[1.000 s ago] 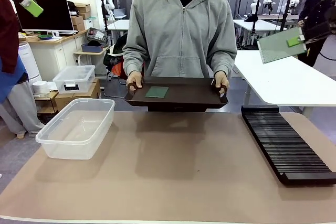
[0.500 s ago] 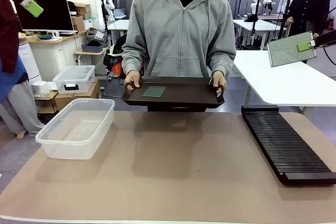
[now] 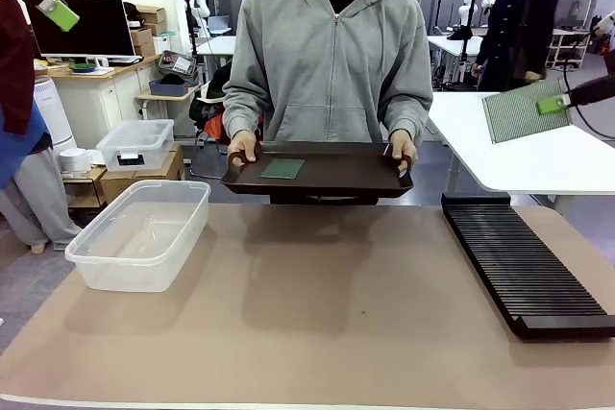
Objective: Sort PCBs into racks and boxes based on the side picked up.
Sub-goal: If the short side of the Blank PCB is picked up, insert it into the PCB Rack ; if the long side is picked up, place it in the Organizing box.
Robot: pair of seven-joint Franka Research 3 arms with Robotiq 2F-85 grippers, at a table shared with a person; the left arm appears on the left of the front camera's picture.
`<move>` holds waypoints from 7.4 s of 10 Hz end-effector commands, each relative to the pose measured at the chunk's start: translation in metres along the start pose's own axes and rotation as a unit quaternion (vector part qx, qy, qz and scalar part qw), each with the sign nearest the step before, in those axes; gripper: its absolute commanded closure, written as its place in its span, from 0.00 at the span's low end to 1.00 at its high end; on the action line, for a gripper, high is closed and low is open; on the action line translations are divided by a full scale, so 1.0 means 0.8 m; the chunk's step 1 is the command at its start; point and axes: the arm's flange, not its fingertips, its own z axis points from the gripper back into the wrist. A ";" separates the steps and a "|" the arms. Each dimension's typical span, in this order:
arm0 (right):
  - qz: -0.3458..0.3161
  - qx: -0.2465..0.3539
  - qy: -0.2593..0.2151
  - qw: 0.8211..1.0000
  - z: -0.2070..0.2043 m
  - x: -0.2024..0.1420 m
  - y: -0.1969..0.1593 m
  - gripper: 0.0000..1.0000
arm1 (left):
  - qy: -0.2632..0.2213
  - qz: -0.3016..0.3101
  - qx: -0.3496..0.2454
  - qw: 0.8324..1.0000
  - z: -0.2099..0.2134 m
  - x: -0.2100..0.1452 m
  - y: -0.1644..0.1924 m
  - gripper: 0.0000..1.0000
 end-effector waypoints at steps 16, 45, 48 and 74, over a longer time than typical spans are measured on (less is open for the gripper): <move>0.194 -0.053 0.047 0.978 0.065 -0.128 -0.121 0.98 | -0.004 -0.002 -0.005 1.000 -0.001 -0.002 0.000 0.00; 0.237 -0.050 0.056 0.969 -0.051 -0.272 -0.239 0.98 | -0.004 -0.002 -0.005 1.000 -0.001 -0.002 0.000 0.00; 0.217 -0.046 0.038 0.974 -0.049 -0.282 -0.249 0.98 | -0.004 -0.002 -0.005 1.000 -0.001 -0.002 0.000 0.00; 0.211 -0.056 0.055 0.974 0.017 -0.247 -0.232 0.00 | -0.004 -0.002 -0.005 1.000 -0.001 -0.002 0.000 0.00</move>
